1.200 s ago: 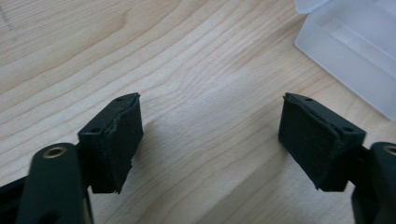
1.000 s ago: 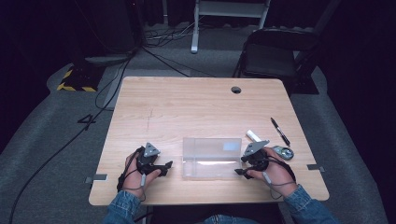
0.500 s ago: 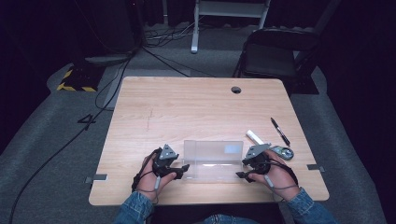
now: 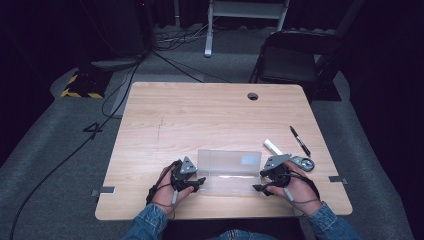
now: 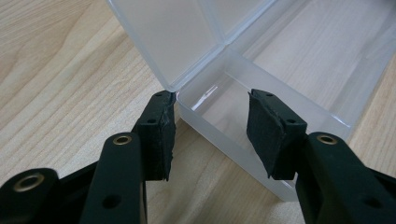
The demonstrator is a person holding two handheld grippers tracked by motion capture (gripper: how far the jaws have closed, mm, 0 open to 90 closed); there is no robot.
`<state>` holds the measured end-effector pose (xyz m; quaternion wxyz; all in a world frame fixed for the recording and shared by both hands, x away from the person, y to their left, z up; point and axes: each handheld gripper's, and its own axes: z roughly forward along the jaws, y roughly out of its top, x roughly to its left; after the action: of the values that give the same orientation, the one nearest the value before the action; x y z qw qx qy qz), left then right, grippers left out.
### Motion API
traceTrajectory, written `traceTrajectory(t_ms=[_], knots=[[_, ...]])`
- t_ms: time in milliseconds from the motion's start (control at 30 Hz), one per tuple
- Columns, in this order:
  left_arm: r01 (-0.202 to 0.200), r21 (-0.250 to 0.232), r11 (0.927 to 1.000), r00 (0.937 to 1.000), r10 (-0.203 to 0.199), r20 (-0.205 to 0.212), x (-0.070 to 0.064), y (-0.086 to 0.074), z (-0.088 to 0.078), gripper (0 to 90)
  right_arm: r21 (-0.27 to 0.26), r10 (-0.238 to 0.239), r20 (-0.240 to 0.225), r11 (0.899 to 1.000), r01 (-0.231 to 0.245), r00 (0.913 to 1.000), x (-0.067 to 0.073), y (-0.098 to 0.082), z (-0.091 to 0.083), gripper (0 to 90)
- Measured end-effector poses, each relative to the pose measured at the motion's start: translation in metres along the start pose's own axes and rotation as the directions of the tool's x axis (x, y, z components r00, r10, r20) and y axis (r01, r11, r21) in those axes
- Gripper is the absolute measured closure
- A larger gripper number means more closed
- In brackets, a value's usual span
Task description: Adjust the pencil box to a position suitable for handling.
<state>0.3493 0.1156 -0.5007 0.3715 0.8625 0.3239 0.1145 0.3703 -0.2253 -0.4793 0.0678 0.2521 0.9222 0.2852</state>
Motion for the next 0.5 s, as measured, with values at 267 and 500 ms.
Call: traceTrajectory(t_ms=[267, 500], knots=[[0.002, -0.014, 0.9999, 1.0000, -0.002, 0.001, -0.001, -0.002, 0.000, 53.2, -0.025, 0.020, -0.004, 0.999, -0.020, 0.9998, -0.003, 0.002, -0.009, 39.7], [0.006, -0.014, 0.9999, 1.0000, -0.006, -0.005, -0.001, -0.002, 0.001, 53.2, -0.083, 0.055, 0.016, 0.995, -0.053, 0.9984, -0.012, 0.003, -0.028, 39.7]])
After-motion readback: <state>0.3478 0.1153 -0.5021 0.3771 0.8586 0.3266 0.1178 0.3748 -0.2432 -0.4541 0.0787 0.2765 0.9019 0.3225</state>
